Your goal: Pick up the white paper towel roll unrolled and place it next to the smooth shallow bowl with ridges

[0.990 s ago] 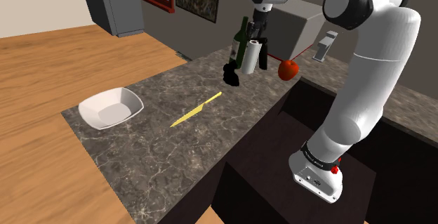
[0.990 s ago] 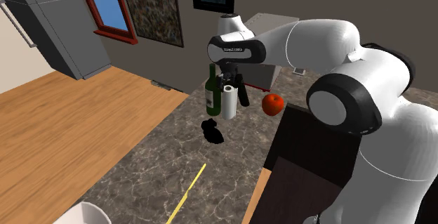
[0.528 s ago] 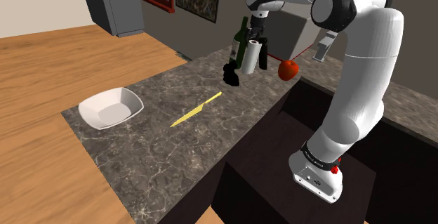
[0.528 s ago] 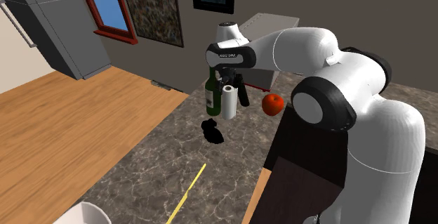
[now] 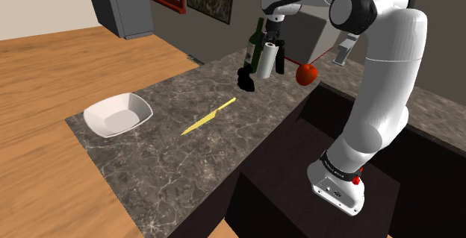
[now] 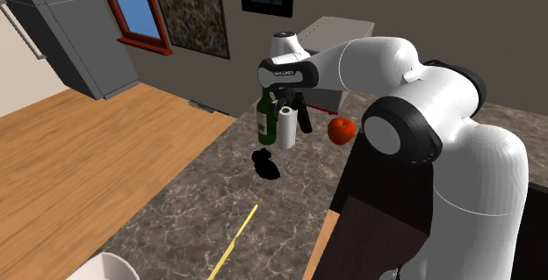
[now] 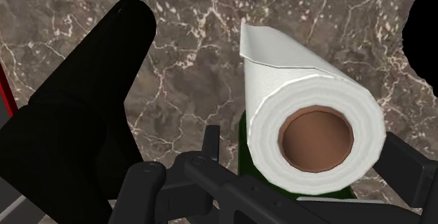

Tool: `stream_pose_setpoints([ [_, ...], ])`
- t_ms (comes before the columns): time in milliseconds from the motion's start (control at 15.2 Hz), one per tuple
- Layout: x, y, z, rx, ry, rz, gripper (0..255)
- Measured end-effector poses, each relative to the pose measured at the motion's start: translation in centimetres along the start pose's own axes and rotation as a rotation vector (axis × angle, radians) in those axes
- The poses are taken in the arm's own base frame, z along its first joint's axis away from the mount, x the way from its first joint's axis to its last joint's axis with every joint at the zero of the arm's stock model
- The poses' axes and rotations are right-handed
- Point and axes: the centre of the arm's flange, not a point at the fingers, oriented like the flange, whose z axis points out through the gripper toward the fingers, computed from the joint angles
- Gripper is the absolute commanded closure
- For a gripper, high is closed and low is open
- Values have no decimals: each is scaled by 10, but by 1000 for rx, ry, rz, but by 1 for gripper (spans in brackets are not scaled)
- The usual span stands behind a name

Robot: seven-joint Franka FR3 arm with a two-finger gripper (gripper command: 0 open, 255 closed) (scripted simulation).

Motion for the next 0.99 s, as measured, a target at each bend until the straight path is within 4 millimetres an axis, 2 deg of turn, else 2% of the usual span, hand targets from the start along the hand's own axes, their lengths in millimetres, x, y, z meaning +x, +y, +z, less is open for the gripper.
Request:
stream_pose_setpoints([
  [66,0,0,0,0,0,0,255],
  [726,0,-1,-1,1,1,-1,255],
  [990,1,1,-16,0,0,0,255],
])
